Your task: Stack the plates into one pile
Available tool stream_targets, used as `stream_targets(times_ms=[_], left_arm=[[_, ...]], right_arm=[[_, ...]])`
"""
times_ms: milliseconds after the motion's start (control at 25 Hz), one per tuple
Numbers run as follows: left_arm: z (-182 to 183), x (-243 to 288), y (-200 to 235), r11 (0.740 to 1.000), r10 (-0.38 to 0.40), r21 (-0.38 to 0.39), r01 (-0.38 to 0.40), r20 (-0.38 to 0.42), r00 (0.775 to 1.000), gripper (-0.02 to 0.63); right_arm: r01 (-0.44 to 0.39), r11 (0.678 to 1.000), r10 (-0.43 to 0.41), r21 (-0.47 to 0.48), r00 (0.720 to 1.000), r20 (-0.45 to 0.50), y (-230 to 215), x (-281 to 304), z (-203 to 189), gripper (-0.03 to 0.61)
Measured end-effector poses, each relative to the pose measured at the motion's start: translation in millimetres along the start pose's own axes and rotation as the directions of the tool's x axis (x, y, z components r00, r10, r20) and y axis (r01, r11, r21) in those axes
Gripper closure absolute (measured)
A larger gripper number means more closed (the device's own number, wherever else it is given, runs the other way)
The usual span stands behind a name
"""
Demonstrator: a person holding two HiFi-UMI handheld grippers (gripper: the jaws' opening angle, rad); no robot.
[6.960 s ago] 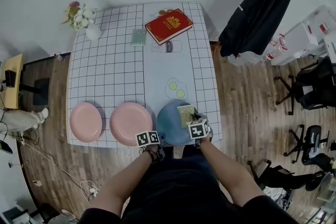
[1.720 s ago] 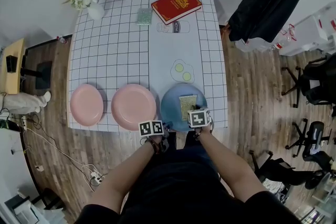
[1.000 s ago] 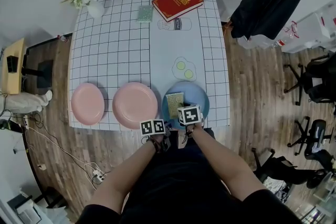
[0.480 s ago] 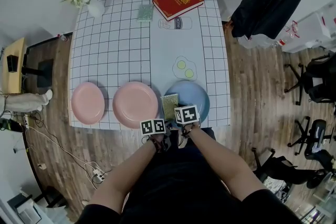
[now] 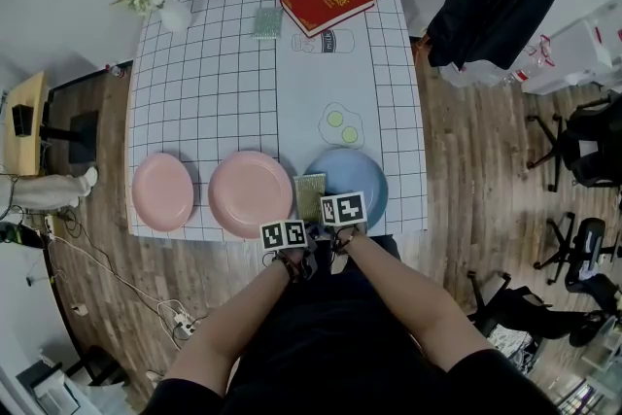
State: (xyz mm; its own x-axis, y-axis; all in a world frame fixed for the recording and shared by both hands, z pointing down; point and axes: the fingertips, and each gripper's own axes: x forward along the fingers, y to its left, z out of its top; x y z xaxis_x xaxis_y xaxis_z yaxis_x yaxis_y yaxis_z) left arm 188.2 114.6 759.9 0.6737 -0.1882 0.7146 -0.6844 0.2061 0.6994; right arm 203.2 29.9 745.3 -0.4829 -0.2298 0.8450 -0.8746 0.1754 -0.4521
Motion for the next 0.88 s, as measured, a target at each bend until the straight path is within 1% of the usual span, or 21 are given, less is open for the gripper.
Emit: stream_targets(times_ms=[520, 880], left_arm=[[0, -1, -2, 1.0, 0.001, 0.013, 0.0, -0.017, 1.0, 0.551], [1, 0, -1, 1.0, 0.001, 0.003, -0.001, -0.021, 1.0, 0.55]], right_arm=[[0.02, 0.999, -0.02, -0.046, 1.0, 0.002, -5, -1, 3, 0.52], [0.058, 0.994, -0.058, -0.097, 0.998, 0.005, -25, -12, 4, 0.52]])
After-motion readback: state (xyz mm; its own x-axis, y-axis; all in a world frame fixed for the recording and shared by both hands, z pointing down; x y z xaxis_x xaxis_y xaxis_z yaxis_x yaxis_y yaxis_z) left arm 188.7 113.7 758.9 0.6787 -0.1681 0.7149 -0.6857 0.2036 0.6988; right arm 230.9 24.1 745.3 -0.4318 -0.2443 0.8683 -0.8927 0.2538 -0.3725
